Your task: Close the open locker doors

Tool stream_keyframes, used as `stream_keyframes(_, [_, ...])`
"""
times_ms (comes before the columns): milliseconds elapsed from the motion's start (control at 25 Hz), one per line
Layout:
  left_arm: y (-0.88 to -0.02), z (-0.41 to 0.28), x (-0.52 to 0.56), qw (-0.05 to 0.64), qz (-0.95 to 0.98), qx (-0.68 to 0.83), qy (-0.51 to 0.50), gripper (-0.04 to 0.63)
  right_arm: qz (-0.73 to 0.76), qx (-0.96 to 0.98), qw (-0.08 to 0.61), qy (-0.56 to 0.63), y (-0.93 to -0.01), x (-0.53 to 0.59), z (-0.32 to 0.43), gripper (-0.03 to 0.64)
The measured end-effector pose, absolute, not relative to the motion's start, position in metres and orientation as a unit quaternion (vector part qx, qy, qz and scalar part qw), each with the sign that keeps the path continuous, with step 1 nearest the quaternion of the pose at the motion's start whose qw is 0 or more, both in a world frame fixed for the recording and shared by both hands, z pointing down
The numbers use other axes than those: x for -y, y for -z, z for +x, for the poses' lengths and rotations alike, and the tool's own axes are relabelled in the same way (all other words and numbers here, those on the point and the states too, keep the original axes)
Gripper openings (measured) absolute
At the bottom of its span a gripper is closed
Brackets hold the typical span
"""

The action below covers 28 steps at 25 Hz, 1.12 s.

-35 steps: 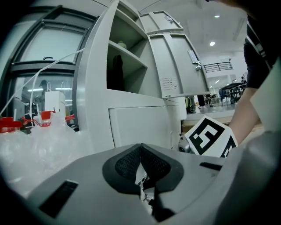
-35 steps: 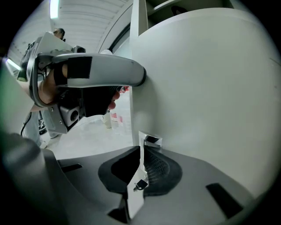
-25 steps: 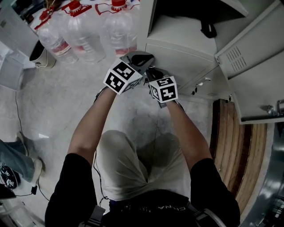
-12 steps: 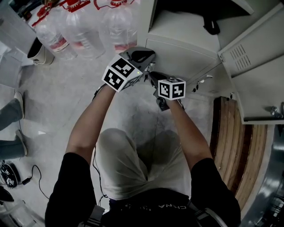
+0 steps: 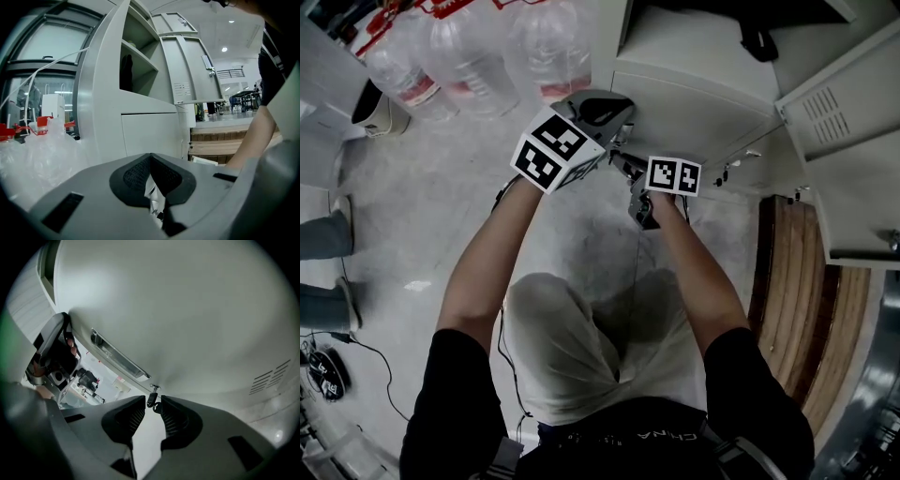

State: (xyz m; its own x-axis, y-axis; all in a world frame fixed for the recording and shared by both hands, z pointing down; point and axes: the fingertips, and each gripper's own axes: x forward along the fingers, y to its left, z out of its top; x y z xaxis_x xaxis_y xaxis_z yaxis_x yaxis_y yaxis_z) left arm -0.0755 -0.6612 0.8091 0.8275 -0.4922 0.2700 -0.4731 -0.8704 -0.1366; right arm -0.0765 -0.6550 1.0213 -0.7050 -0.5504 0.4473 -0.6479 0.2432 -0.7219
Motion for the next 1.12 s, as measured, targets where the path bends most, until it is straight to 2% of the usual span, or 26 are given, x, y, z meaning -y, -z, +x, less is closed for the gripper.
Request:
stream_keyframes(240, [-0.806,-0.074,0.662,0.048,-0.956,-0.246,0.152,0.020,0.360,0.762,-0.003,-0.537,-1.026,0.664,-0.086,0.098])
stream_keyframes(680, [-0.806,-0.074,0.661,0.028,-0.961,-0.229,0.154,0.018,0.364,0.740,-0.026,-0.564,-1.032,0.672,-0.093,0.089])
stream_keyframes(880, [-0.806,-0.073,0.661,0.028,-0.961,-0.227,0.157,0.018,0.384,0.750,0.003,-0.539,-1.034,0.671,-0.090,0.055])
stream_keyframes(1120, [-0.806,-0.073,0.661,0.023,-0.961,-0.229,0.156,0.018,0.415,0.760,0.048,-0.498,-1.035,0.671,-0.089,0.055])
